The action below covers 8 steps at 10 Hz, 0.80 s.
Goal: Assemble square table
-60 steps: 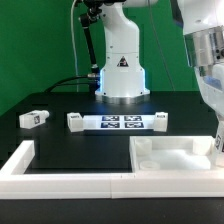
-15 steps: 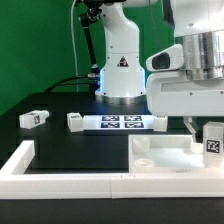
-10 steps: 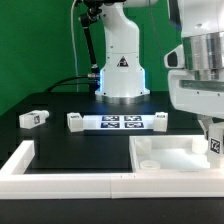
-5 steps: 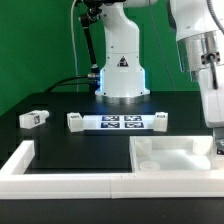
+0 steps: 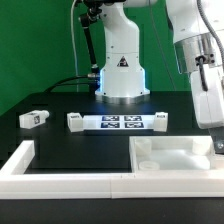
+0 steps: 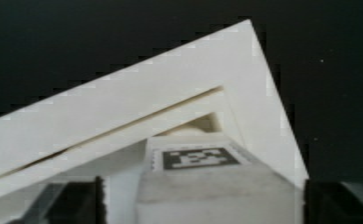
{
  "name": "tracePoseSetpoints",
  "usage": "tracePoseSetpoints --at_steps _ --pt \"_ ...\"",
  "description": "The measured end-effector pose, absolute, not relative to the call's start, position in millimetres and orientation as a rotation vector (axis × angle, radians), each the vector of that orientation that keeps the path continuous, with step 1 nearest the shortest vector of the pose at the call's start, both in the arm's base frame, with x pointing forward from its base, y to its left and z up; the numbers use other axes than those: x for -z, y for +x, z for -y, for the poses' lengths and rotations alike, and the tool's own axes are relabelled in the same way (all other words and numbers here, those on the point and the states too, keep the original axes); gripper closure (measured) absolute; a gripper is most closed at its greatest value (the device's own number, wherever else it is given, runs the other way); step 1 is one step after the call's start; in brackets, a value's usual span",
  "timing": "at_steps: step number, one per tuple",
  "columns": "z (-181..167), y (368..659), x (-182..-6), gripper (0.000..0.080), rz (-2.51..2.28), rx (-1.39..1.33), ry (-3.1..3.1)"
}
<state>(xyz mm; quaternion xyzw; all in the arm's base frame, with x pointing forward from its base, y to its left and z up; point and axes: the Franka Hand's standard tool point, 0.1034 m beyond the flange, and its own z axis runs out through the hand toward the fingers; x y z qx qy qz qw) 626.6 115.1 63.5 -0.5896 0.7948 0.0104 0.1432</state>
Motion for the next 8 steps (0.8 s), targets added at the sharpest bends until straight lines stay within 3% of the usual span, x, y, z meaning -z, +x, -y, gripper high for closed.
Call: tracePoseSetpoints --at_steps 1,3,4,8 --pt "-110.7 627.2 -73.5 0.0172 -2.210 -0.018 -1.789" --pt "-106.3 629.8 -103.8 0.0157 -2.108 0.006 -1.854" --pt "-106.1 629.8 -109.8 0.0151 -2.092 0.000 -1.865" --pt "-106.4 628.5 -104.7 0.0150 -2.096 -0.003 -1.870"
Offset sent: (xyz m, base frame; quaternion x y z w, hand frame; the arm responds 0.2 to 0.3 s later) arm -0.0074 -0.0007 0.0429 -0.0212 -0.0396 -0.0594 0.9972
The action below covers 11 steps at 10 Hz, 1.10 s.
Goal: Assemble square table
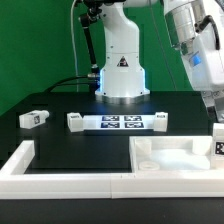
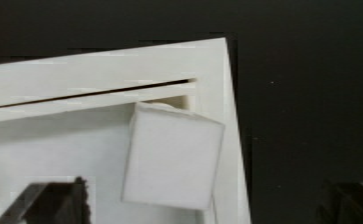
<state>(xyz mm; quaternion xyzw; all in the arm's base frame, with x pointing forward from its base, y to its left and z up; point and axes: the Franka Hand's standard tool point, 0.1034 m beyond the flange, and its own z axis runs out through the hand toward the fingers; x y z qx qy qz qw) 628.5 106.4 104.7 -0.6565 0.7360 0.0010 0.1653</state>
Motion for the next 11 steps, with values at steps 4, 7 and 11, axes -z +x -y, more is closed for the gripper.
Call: tracePoseSetpoints --at_steps 4,7,11 --pt "-105.2 627.0 -113.0 0.0150 -2.033 0.032 -1.920" --pt "-102.3 615.1 -124.0 0.0150 -1.903 0.081 -2.044" --pt "-99.6 614.8 -122.9 0.0150 -1.585 0.161 -2.315"
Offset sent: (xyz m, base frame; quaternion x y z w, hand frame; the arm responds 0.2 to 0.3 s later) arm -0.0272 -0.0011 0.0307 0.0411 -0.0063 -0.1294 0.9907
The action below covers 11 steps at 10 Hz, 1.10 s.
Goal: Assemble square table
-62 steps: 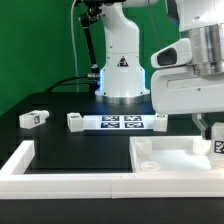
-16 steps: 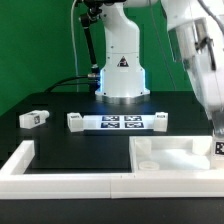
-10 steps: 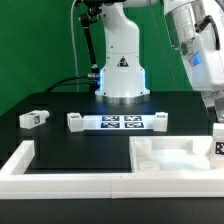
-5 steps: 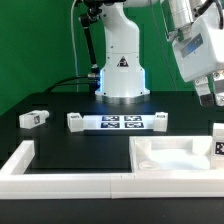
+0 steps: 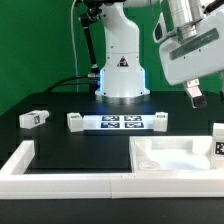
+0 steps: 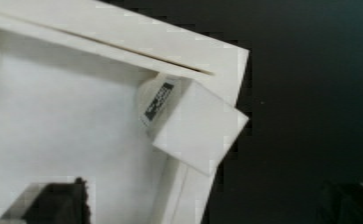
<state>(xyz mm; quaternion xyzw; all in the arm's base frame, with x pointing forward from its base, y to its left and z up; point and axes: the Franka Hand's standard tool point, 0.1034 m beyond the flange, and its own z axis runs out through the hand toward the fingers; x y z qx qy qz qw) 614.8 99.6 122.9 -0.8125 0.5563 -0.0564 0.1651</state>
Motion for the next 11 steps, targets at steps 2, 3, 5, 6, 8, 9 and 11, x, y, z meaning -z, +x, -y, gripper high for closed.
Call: tracePoseSetpoints --at_steps 2,3,5,6,8,9,11 --pt "-83.0 599.6 -114.2 0.0150 -1.393 0.226 -2.469" --pt "-77.0 592.8 -112.3 0.0150 -1.261 0.241 -2.555" --pt "-78.0 580.3 -106.6 0.0150 -1.081 0.245 -2.671" --pt "-76.0 581.7 -106.8 0.0150 -0.980 0.263 -2.720" --pt "-73.6 581.9 -106.1 0.0150 -0.796 0.286 -2.799" --pt "-73.0 581.9 -106.0 0.0150 -0.744 0.292 -2.820" --pt "-75.8 558.1 -98.6 0.0150 -0.555 0.143 -2.897"
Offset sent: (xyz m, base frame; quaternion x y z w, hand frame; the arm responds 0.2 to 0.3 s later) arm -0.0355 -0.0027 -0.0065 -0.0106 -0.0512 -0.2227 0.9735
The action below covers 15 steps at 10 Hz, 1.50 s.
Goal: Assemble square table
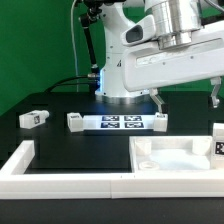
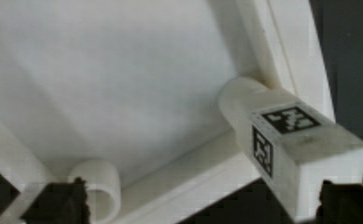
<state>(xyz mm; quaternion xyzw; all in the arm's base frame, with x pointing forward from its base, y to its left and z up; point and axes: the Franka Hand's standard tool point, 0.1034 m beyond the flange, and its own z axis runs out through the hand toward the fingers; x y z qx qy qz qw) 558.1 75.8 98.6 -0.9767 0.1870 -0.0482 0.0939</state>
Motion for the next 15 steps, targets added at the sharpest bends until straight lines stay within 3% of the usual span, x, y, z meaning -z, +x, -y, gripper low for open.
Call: tracePoseSetpoints --at_steps 3,5,7,9,15 --pt "-62.9 536.9 -86.5 0.0150 -0.508 0.062 -2.949" --pt "-62.6 537.1 -88.2 0.0150 -0.513 0.004 -2.937" --pt "-61.4 523.4 -84.5 0.0150 -0.520 -0.225 -2.897" --pt "-45.6 476.7 -68.5 0.0150 -0.513 -0.622 -2.844" --pt "-39.7 447.2 -57.0 0.0150 -0.487 -1.044 -2.683"
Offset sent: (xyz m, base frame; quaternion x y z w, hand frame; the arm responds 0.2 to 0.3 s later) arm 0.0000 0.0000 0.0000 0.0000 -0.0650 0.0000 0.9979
